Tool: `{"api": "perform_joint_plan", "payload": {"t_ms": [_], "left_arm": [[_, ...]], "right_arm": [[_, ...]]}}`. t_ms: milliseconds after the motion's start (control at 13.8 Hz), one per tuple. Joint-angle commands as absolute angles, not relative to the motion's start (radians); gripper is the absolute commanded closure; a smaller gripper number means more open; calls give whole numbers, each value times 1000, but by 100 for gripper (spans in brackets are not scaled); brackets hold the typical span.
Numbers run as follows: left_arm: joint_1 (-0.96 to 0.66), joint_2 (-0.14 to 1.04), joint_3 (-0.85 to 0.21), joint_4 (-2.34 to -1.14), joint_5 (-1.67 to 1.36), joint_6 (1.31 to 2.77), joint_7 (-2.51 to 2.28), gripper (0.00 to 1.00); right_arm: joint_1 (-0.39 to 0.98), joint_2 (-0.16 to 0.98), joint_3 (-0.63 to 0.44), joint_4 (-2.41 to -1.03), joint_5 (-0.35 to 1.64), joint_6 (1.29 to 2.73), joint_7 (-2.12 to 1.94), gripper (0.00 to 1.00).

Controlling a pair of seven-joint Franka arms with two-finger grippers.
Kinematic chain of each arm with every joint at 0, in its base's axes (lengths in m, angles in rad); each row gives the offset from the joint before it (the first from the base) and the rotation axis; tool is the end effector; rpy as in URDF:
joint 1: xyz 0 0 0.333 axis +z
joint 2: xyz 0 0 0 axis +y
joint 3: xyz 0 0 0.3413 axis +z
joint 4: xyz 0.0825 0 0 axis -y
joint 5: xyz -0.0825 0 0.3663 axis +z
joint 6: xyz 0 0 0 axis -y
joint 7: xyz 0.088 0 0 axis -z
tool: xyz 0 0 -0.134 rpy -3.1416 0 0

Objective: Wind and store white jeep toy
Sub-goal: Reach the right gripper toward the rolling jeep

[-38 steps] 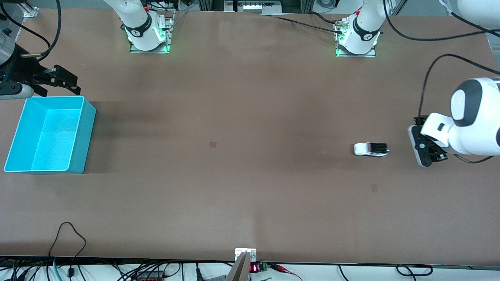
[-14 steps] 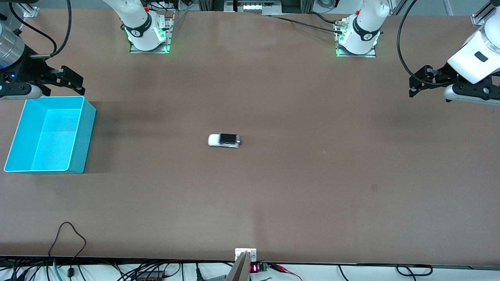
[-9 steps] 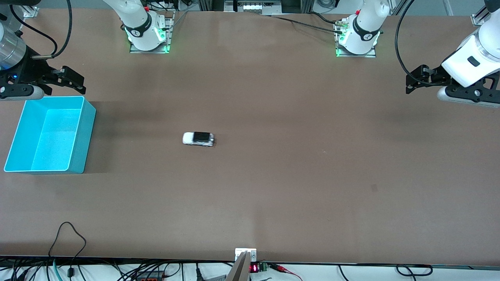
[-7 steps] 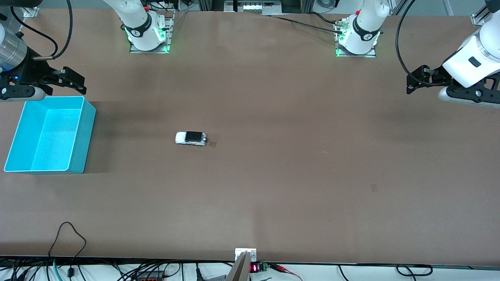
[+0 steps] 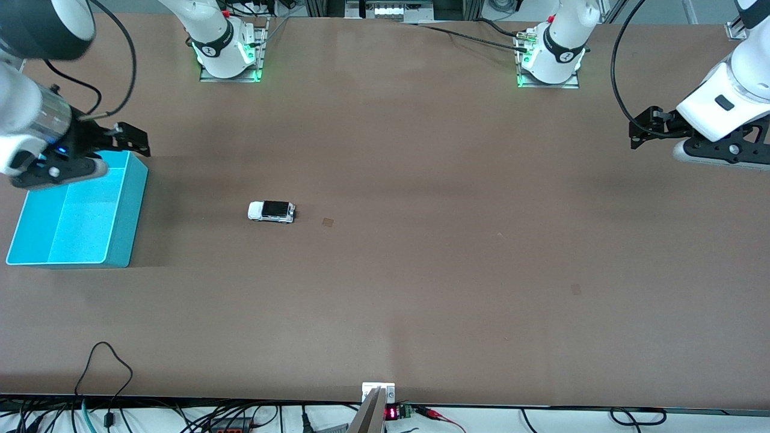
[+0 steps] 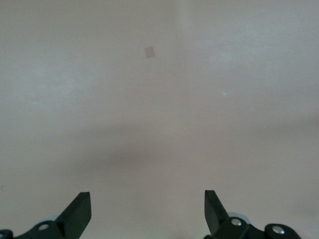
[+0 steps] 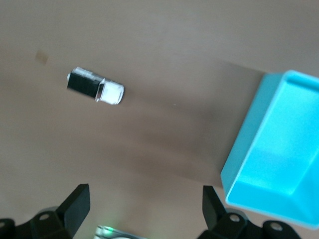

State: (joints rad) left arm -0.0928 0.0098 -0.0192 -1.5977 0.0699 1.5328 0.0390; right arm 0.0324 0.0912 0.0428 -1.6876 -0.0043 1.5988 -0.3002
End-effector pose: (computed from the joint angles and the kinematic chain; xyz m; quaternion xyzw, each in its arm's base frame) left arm 0.5304 -0.0500 0.6026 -0.9959 0.0753 0.0360 0.0362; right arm 0.5498 0.0400 0.5229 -0.9784 -0.1862 0.0893 0.0099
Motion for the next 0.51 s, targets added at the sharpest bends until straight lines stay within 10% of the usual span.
{"api": "perform_joint_plan", "payload": {"t_ms": [0,434], "left_arm": [[-92,12,-34,-1600,45,1581,18,0],[-67,-63,-40,-1703,40,1658,26,0]], "right_arm": [[87,133,46,-1689,-6,1601,-495,0],[238,175,46,-1908,-3,1924,-788,0]]}}
